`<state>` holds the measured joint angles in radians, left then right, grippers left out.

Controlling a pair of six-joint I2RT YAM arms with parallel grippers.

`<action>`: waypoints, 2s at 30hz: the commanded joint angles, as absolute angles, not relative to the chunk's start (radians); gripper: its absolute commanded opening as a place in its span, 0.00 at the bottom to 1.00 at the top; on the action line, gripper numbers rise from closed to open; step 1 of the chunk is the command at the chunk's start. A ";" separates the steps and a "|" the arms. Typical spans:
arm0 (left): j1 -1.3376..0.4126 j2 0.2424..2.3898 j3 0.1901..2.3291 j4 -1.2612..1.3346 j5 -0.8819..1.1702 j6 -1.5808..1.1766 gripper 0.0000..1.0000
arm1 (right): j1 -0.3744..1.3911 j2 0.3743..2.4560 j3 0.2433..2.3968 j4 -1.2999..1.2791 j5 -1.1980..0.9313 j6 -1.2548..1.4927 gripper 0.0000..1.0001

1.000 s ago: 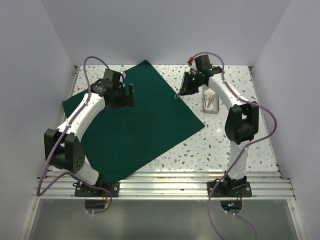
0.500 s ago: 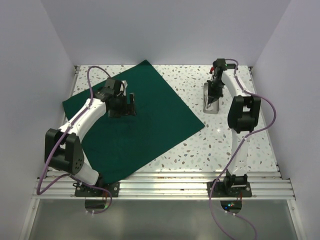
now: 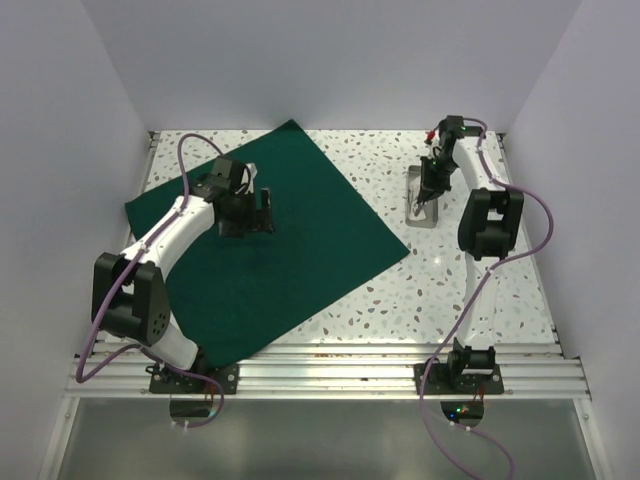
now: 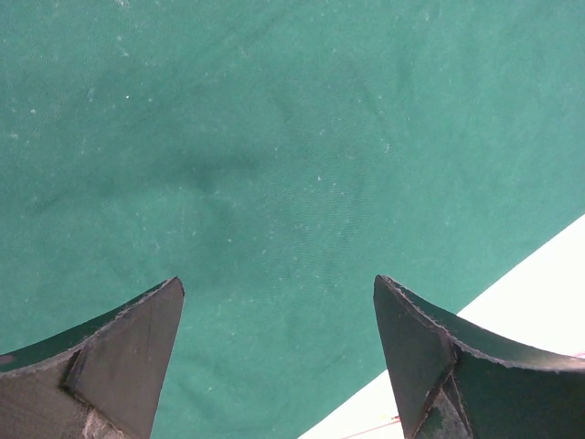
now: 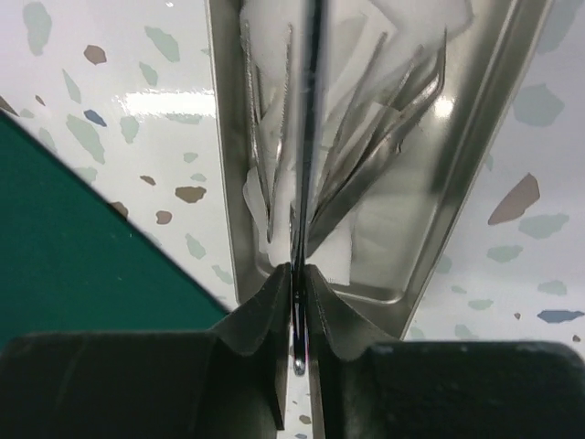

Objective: Prepare the surgical pack

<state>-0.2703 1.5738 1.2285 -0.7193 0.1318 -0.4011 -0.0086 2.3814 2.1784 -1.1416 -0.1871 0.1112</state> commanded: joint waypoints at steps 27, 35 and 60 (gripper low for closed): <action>-0.264 1.565 1.224 -0.706 0.176 -0.405 0.87 | -0.035 2.283 2.155 -1.065 0.011 0.149 0.43; -0.264 1.557 1.206 -0.703 0.179 -0.408 0.86 | -0.051 2.305 2.138 -1.068 0.023 0.155 0.40; -0.264 1.508 1.161 -0.733 0.152 -0.417 0.86 | -0.060 2.339 2.198 -1.055 0.060 0.161 0.34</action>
